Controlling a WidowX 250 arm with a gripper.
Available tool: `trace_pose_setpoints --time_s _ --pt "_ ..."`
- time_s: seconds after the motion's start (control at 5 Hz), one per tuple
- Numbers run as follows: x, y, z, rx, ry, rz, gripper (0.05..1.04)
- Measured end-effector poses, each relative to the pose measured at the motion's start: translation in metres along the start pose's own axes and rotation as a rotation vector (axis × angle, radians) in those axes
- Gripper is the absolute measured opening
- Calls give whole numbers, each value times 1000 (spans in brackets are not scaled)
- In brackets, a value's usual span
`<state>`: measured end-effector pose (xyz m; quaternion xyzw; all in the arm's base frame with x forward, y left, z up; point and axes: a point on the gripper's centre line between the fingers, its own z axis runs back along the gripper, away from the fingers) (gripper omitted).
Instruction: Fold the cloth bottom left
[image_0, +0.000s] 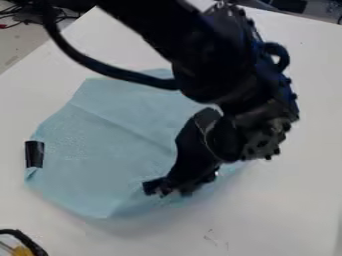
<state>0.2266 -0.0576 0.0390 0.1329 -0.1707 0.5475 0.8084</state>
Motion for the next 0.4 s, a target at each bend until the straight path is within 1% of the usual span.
trace_pose_setpoints --time_s 0.2,0.4 --pt "-15 10 -7 -32 -3 114 55" --pt "-17 14 -11 -48 -7 184 78"
